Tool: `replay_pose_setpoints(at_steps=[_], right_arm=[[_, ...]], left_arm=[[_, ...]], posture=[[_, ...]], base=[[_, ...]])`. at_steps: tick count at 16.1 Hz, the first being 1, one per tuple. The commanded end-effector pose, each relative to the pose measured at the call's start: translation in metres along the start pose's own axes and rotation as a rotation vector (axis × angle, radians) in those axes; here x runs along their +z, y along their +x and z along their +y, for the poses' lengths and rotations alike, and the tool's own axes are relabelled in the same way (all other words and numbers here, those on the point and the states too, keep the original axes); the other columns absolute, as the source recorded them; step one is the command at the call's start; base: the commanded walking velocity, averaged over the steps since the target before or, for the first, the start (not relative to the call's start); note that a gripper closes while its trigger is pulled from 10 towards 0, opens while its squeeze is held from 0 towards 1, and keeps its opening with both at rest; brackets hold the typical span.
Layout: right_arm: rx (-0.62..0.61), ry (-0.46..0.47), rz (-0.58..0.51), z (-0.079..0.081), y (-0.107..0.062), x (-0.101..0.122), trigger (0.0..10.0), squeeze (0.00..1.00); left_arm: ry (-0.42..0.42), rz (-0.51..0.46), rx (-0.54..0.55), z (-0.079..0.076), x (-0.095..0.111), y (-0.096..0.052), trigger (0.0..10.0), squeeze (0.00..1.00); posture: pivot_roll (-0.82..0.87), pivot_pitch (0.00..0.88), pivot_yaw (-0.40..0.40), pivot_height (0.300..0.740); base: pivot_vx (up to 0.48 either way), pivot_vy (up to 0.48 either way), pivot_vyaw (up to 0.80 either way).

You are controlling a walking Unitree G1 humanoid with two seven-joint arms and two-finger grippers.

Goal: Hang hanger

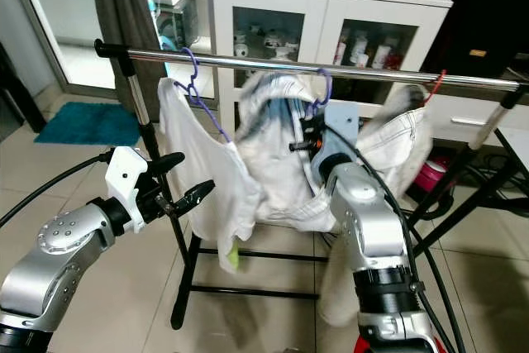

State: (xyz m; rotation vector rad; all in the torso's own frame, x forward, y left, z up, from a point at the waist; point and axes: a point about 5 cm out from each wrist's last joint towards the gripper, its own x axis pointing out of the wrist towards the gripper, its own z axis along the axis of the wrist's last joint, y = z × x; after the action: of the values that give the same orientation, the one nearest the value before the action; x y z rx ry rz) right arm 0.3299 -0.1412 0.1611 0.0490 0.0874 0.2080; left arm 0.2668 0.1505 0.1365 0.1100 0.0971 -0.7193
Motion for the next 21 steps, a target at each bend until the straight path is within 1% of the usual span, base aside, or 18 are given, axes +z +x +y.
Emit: replay_pose_setpoints(at_steps=[1, 4, 5, 7, 9, 11, 13, 16, 17, 18, 19, 20, 21], right_arm=[[0.001, -0.013, -0.109, 0.002, 0.006, 0.029, 10.0, 0.00], [0.014, -0.059, -0.018, 0.009, 0.027, 0.024, 10.0, 0.00], [0.005, -0.059, 0.017, 0.011, 0.039, 0.022, 10.0, 0.00], [-0.035, -0.002, 0.048, 0.009, 0.052, 0.021, 10.0, 0.00], [-0.081, 0.081, 0.102, 0.004, 0.068, 0.020, 10.0, 0.00], [-0.092, 0.080, 0.133, 0.003, 0.070, 0.018, 10.0, 0.00], [-0.077, 0.099, 0.240, 0.004, 0.073, 0.005, 10.0, 0.00], [-0.054, 0.090, 0.288, 0.007, 0.074, -0.004, 10.0, 0.00], [-0.048, 0.087, 0.287, 0.007, 0.074, -0.005, 10.0, 0.00], [-0.038, 0.083, 0.275, 0.008, 0.074, -0.004, 10.0, 0.60], [-0.009, 0.071, 0.206, 0.008, 0.075, 0.004, 10.0, 1.00], [0.025, 0.059, 0.128, 0.008, 0.076, 0.014, 10.0, 1.00], [0.057, 0.051, 0.097, 0.009, 0.075, 0.019, 10.0, 1.00]], left_arm=[[0.027, -0.015, -0.017, 0.002, 0.009, 0.003, 10.0, 0.00], [0.043, -0.002, -0.029, 0.005, 0.010, 0.003, 10.0, 0.00], [0.051, -0.009, -0.041, 0.007, 0.014, 0.004, 10.0, 0.00], [0.063, -0.022, -0.062, 0.009, 0.018, 0.005, 10.0, 0.00], [0.076, -0.039, -0.094, 0.008, 0.025, 0.008, 10.0, 0.00], [0.077, -0.039, -0.099, 0.008, 0.025, 0.009, 10.0, 0.00], [0.084, -0.027, -0.110, 0.008, 0.024, 0.009, 10.0, 0.00], [0.081, -0.021, -0.118, 0.008, 0.024, 0.010, 10.0, 0.00], [0.081, -0.021, -0.119, 0.008, 0.024, 0.010, 10.0, 0.00], [0.081, -0.021, -0.118, 0.008, 0.024, 0.010, 10.0, 0.00], [0.084, -0.027, -0.110, 0.009, 0.025, 0.011, 10.0, 0.00], [0.087, -0.036, -0.089, 0.011, 0.025, 0.011, 10.0, 0.00], [0.087, -0.038, -0.079, 0.012, 0.025, 0.011, 10.0, 0.00]], posture=[[-0.07, 0.000, -0.023, 0.740], [-0.06, 0.000, -0.025, 0.740], [-0.06, 0.000, -0.027, 0.740], [-0.06, 0.000, -0.030, 0.740], [-0.05, 0.000, -0.036, 0.740], [-0.04, 0.000, -0.037, 0.740], [-0.04, 0.000, -0.036, 0.740], [-0.04, 0.000, -0.033, 0.740], [-0.04, 0.000, -0.033, 0.740], [-0.04, 0.000, -0.031, 0.740], [-0.05, 0.000, -0.029, 0.740], [-0.05, 0.000, -0.027, 0.740], [-0.05, 0.000, -0.025, 0.740]], base=[[0.000, 0.000, 0.00], [0.000, 0.000, 0.00], [0.000, 0.000, 0.00], [0.000, 0.000, 0.00], [0.000, 0.000, 0.00], [0.000, 0.000, 0.00], [0.000, 0.000, 0.00], [0.000, 0.000, 0.00], [0.000, 0.000, 0.00], [0.000, 0.000, 0.00], [0.000, 0.000, 0.00], [0.000, 0.000, 0.00], [0.000, 0.000, 0.00]])
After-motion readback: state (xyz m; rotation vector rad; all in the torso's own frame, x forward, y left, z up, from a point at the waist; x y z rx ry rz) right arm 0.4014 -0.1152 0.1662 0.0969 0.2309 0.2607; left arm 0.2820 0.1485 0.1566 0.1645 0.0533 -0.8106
